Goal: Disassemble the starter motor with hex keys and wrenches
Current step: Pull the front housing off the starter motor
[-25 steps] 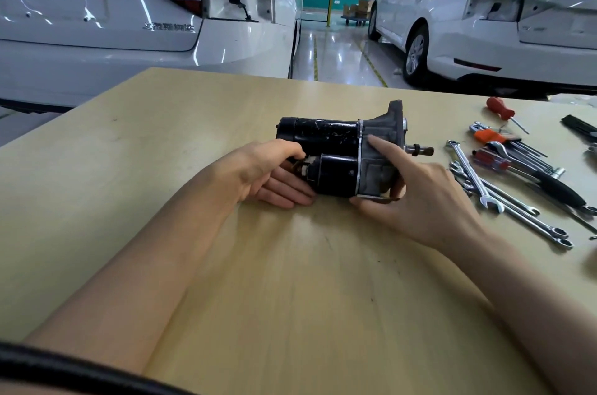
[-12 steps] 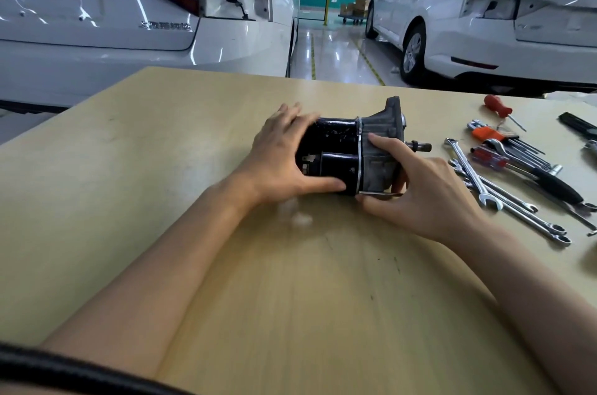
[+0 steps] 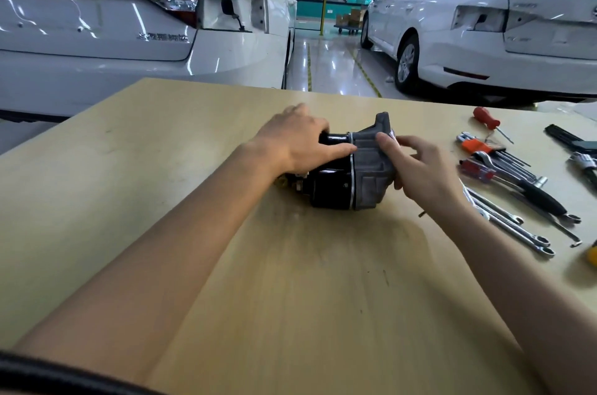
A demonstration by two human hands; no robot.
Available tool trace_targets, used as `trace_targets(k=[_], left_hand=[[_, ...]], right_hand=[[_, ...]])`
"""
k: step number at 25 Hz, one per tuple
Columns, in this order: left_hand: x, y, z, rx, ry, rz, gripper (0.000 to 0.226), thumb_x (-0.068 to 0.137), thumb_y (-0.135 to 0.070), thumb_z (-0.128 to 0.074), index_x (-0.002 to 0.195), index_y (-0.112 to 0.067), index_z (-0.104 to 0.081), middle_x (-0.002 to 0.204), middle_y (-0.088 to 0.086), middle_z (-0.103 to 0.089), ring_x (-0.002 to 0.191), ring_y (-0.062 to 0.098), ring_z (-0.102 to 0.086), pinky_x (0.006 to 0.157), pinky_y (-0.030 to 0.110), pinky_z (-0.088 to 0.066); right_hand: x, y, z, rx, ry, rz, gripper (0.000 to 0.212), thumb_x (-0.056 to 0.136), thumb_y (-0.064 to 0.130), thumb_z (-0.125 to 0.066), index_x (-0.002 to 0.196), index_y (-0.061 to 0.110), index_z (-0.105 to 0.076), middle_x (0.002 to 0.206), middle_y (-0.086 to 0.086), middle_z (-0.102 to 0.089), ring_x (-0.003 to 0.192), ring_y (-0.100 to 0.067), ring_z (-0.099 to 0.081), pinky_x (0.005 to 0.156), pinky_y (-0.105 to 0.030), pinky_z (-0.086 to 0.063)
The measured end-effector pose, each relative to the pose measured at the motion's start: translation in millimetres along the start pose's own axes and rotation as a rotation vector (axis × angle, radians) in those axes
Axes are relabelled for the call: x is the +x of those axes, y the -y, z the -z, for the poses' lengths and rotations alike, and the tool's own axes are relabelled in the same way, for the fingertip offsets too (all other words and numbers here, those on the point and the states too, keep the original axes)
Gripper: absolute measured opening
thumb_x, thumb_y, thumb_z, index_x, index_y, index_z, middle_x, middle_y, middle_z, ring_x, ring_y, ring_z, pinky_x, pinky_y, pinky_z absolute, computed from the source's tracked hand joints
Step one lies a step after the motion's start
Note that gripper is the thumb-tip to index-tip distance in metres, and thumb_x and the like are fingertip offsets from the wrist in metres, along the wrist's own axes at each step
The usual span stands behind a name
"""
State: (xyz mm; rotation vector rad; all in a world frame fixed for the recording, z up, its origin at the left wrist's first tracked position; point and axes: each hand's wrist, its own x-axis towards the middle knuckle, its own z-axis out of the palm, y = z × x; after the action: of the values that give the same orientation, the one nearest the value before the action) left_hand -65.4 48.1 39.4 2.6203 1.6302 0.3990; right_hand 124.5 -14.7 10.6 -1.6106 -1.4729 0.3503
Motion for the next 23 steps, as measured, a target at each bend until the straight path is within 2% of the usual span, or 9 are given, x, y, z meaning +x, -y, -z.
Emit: trace_targets(k=[2,4,6,9,12,15,18,20,23], left_hand=[[6.3,-8.7,-5.3,-0.080,0.083,-0.039,0.062,0.085,-0.074,-0.039,0.115,-0.022,-0.057,0.118,0.005,-0.059,0.102,0.021,-0.051,0.085,0.037,-0.041],[6.8,-12.2,-15.9,-0.032,-0.024,-0.018,0.058,0.086,-0.075,-0.036,0.100,-0.021,-0.053,0.111,0.003,-0.063,0.089,0.020,-0.048,0.075,0.034,-0.034],[4.5,-16.8,-22.7,0.003,-0.139,0.032,0.056,0.085,-0.077,-0.035,0.091,-0.022,-0.047,0.107,0.004,-0.064,0.090,0.022,-0.050,0.074,0.034,-0.031],[0.3,-23.6,-25.8,0.010,-0.168,0.109,0.060,0.081,-0.081,-0.033,0.091,-0.023,-0.041,0.108,0.007,-0.064,0.099,0.028,-0.055,0.074,0.036,-0.029],[-7.2,-29.4,-25.5,0.022,-0.183,0.173,0.067,0.076,-0.086,-0.032,0.089,-0.021,-0.040,0.095,0.005,-0.058,0.087,0.026,-0.047,0.073,0.036,-0.028],[-15.5,-21.2,-17.5,0.025,-0.127,0.134,0.072,0.071,-0.091,-0.031,0.087,-0.021,-0.041,0.085,-0.001,-0.051,0.080,0.024,-0.045,0.070,0.036,-0.029],[-20.5,-7.8,-2.3,-0.045,0.137,0.050,0.078,0.062,-0.097,-0.030,0.083,-0.023,-0.046,0.081,-0.005,-0.055,0.075,0.017,-0.052,0.063,0.036,-0.032],[-27.0,2.3,5.7,-0.188,0.224,0.009,0.079,0.056,-0.095,-0.035,0.084,-0.024,-0.055,0.084,-0.007,-0.060,0.079,0.013,-0.057,0.065,0.035,-0.040],[-46.2,24.7,4.4,-0.414,0.003,0.033,0.081,0.055,-0.091,-0.042,0.099,-0.027,-0.065,0.097,-0.011,-0.065,0.093,0.009,-0.062,0.081,0.032,-0.050]], right_hand=[[2.1,7.6,-2.4,-0.131,0.003,0.033,0.042,0.097,0.047,-0.045,0.075,0.016,-0.063,0.053,0.002,-0.053,0.053,-0.017,-0.052,0.047,-0.027,-0.030],[4.0,10.8,-4.2,-0.219,-0.009,0.044,0.050,0.098,0.042,-0.040,0.061,0.010,-0.050,0.054,-0.005,-0.049,0.060,-0.028,-0.049,0.051,-0.032,-0.026],[3.1,12.2,-3.8,-0.318,-0.027,0.068,0.051,0.099,0.038,-0.037,0.057,0.009,-0.041,0.054,-0.007,-0.044,0.063,-0.032,-0.046,0.055,-0.035,-0.024],[0.2,17.0,-3.6,-0.421,-0.033,0.116,0.050,0.100,0.035,-0.034,0.056,0.011,-0.036,0.054,-0.007,-0.039,0.064,-0.034,-0.040,0.059,-0.036,-0.020],[-2.1,18.5,-2.5,-0.496,-0.030,0.148,0.047,0.099,0.033,-0.033,0.058,0.012,-0.035,0.056,-0.008,-0.039,0.065,-0.035,-0.040,0.060,-0.036,-0.022],[-11.0,18.1,1.5,-0.447,-0.001,0.217,0.046,0.096,0.035,-0.034,0.057,0.010,-0.033,0.053,-0.008,-0.037,0.058,-0.031,-0.037,0.053,-0.039,-0.019],[-17.6,15.5,8.9,-0.274,0.013,0.242,0.050,0.090,0.043,-0.043,0.054,0.008,-0.040,0.046,-0.002,-0.035,0.049,-0.021,-0.033,0.047,-0.033,-0.022],[-16.5,12.5,14.4,-0.206,-0.035,0.210,0.059,0.089,0.051,-0.046,0.053,0.004,-0.050,0.043,-0.002,-0.037,0.045,-0.017,-0.032,0.047,-0.030,-0.024],[-7.5,1.2,24.5,-0.217,-0.079,0.035,0.071,0.087,0.065,-0.047,0.075,-0.001,-0.070,0.047,-0.007,-0.050,0.046,-0.020,-0.041,0.051,-0.029,-0.033]])
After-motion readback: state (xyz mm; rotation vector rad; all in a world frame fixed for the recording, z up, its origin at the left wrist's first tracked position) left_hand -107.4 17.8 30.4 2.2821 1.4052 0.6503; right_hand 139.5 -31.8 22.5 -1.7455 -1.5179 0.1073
